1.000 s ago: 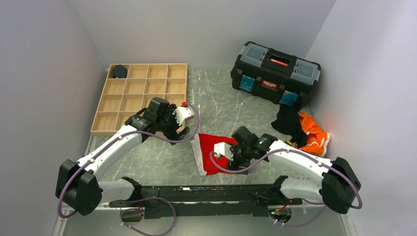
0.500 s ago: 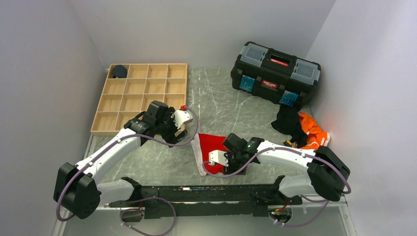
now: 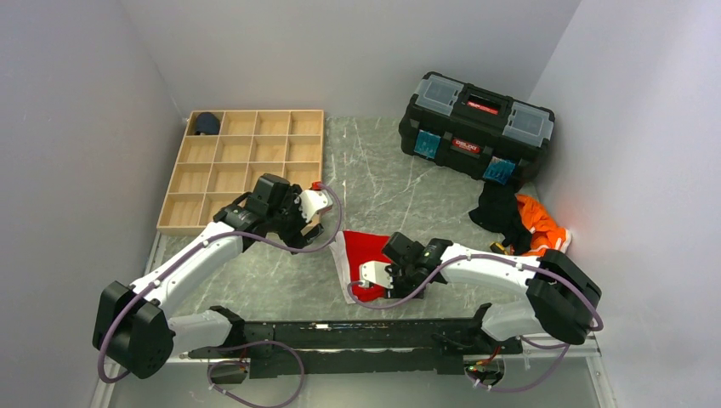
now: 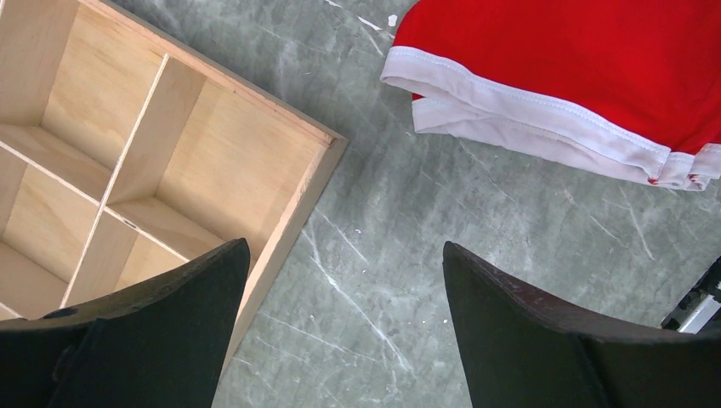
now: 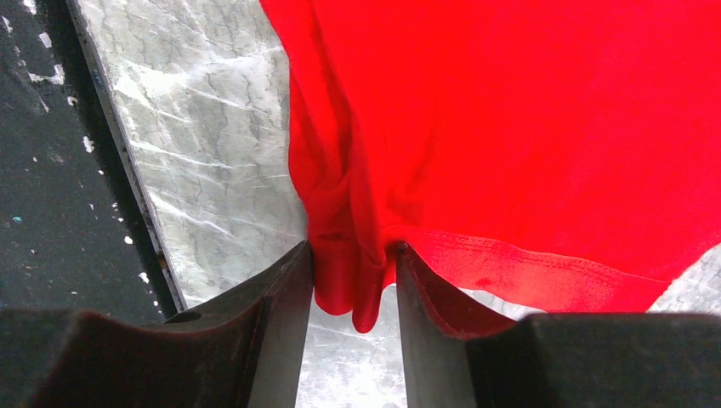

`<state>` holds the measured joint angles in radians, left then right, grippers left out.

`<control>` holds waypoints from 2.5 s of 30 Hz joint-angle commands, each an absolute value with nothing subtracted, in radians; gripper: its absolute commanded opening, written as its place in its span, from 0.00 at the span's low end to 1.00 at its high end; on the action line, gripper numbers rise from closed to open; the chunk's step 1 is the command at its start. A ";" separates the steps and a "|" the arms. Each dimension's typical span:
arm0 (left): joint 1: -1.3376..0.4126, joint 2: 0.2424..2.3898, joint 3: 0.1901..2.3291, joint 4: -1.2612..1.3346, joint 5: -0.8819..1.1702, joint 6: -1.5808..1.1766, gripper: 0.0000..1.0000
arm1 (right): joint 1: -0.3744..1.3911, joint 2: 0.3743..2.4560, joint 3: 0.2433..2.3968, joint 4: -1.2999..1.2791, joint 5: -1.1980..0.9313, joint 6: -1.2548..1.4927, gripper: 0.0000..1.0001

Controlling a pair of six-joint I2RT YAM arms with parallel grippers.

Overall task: Roll the underwear
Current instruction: Fold the underwear at the center of the board.

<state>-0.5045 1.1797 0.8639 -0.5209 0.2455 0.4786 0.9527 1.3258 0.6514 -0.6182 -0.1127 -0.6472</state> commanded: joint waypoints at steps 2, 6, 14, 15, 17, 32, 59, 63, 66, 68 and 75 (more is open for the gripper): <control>-0.500 1.173 0.873 -0.503 0.246 0.495 0.89 | 0.959 1.332 0.663 -0.662 -0.119 -0.631 0.41; -0.499 1.172 0.872 -0.500 0.240 0.503 0.89 | 0.960 1.316 0.677 -0.700 -0.130 -0.625 0.56; -0.500 1.196 0.874 -0.497 0.242 0.496 0.88 | 0.994 1.304 0.689 -0.719 -0.143 -0.605 0.61; -0.500 1.197 0.873 -0.497 0.242 0.496 0.88 | 0.997 1.304 0.690 -0.722 -0.145 -0.605 0.61; -0.500 1.198 0.870 -0.494 0.239 0.495 0.88 | 1.006 1.301 0.691 -0.723 -0.142 -0.603 0.61; -0.500 1.193 0.861 -0.498 0.231 0.496 0.86 | 1.029 1.301 0.660 -0.670 -0.040 -0.591 0.45; -0.500 1.046 0.670 -0.372 0.398 0.504 0.80 | 0.705 1.343 0.842 -0.853 -0.436 -0.722 0.00; -0.524 1.029 0.635 -0.334 0.423 0.520 0.78 | 0.636 1.386 0.881 -0.890 -0.519 -0.745 0.00; -0.594 1.031 0.613 -0.306 0.392 0.540 0.78 | 0.605 1.430 0.904 -0.910 -0.561 -0.756 0.00; -0.666 1.036 0.602 -0.290 0.355 0.554 0.77 | 0.588 1.455 0.915 -0.922 -0.578 -0.760 0.00; -0.898 1.079 0.603 -0.258 0.282 0.559 0.78 | 0.564 1.534 0.958 -0.965 -0.609 -0.763 0.00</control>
<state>-0.8082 1.0588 0.5957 -0.3134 0.3225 0.5396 0.5747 1.5063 0.9051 -0.9218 -0.5373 -0.7353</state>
